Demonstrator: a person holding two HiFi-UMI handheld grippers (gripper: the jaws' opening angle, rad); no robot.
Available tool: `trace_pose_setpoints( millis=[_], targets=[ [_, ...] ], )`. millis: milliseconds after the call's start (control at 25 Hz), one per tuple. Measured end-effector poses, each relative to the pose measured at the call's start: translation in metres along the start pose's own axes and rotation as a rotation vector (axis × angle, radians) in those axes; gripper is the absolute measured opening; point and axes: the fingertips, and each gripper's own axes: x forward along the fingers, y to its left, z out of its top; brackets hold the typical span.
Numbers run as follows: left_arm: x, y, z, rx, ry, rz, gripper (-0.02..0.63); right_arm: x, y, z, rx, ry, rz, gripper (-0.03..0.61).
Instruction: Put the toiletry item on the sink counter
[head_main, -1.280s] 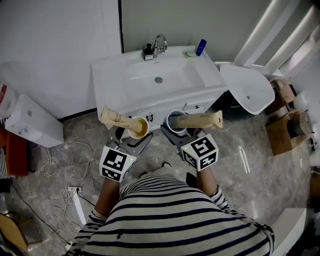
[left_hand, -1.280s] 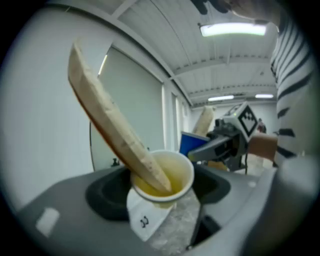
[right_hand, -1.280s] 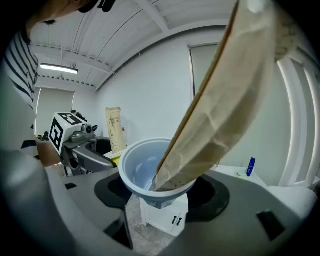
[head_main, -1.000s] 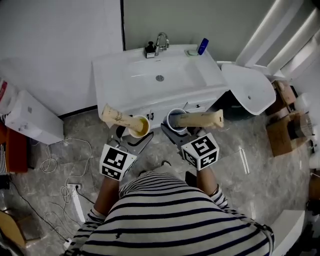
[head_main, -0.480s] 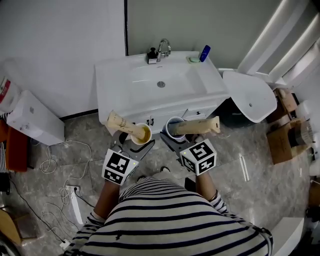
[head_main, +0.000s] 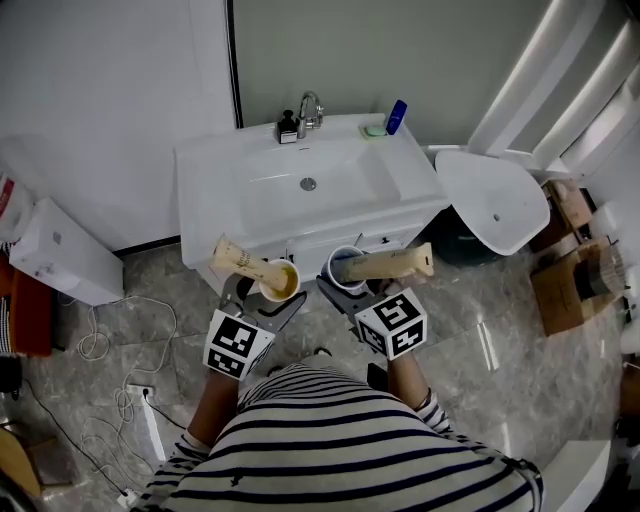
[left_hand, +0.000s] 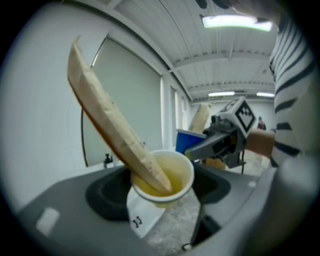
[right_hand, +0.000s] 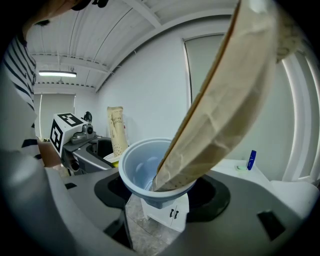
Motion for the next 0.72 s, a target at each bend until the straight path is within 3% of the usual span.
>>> trace_pose_setpoints(
  millis=[400, 720],
  targets=[
    [0.059, -0.001, 0.026, -0.016, 0.006, 0.084, 0.37, 0.005, -0.061, 0.015, -0.038, -0.004, 0.097, 0.298],
    [0.064, 0.017, 0.022, -0.058, 0.042, 0.171, 0.37, 0.031, -0.074, 0.02, -0.035, -0.018, 0.182, 0.298]
  ],
)
